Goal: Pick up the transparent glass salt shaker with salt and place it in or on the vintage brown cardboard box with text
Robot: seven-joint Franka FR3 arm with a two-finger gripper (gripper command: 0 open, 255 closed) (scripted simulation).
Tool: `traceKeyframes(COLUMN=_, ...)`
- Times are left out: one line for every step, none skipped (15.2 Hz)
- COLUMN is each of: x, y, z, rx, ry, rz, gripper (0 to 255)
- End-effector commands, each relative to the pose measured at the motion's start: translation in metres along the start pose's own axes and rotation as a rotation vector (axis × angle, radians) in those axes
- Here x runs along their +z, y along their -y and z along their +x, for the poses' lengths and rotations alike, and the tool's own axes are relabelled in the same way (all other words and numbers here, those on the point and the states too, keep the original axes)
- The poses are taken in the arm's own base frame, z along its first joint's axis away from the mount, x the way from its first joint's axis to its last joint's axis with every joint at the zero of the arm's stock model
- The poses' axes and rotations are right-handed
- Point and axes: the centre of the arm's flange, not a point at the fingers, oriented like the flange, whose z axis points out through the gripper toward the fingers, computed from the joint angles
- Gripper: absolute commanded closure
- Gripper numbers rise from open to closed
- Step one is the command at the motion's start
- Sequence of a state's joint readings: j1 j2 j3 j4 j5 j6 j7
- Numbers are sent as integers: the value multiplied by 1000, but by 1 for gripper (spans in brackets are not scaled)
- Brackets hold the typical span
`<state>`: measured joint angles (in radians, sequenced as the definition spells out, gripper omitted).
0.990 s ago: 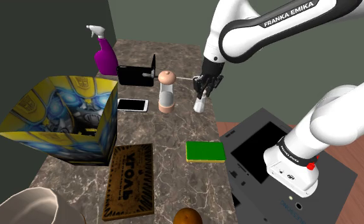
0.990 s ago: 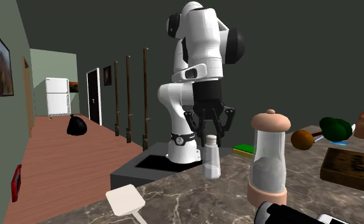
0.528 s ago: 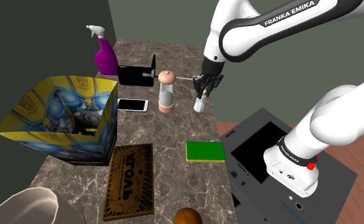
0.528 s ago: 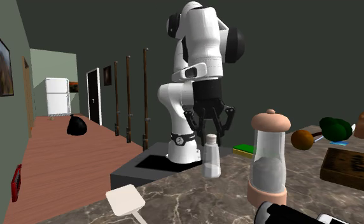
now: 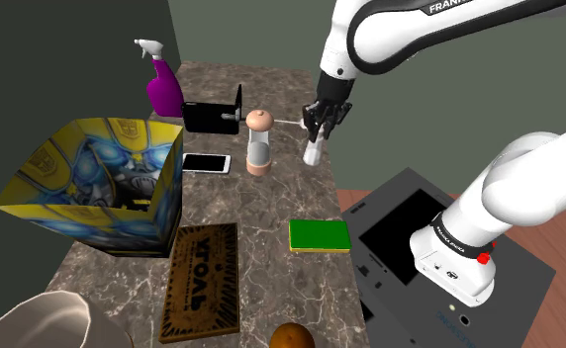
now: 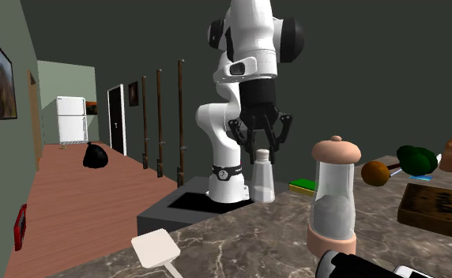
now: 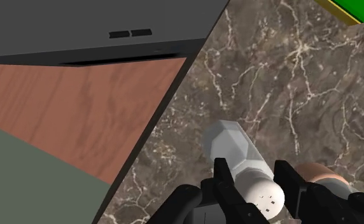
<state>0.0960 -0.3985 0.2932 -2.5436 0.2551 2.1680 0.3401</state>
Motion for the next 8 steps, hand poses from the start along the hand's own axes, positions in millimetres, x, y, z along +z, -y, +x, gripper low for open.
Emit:
traceKeyframes(x=-11, y=1, z=-1, rx=0, ry=0, rz=0, gripper=255)
traceKeyframes(x=-17, y=2, z=-1, rx=0, ry=0, rz=0, gripper=255)
traceKeyframes(x=-22, y=2, z=-1, rx=0, ry=0, rz=0, gripper=255)
traceKeyframes(x=-27, y=3, z=-1, rx=0, ry=0, rz=0, gripper=255)
traceKeyframes(x=-32, y=3, z=-2, rx=0, ry=0, rz=0, gripper=255)
traceKeyframes(x=-38, y=4, z=-2, rx=0, ry=0, rz=0, gripper=255)
traceKeyframes(x=-43, y=4, z=-2, rx=0, ry=0, rz=0, gripper=255)
traceKeyframes(x=-48, y=5, z=-2, rx=0, ry=0, rz=0, gripper=255)
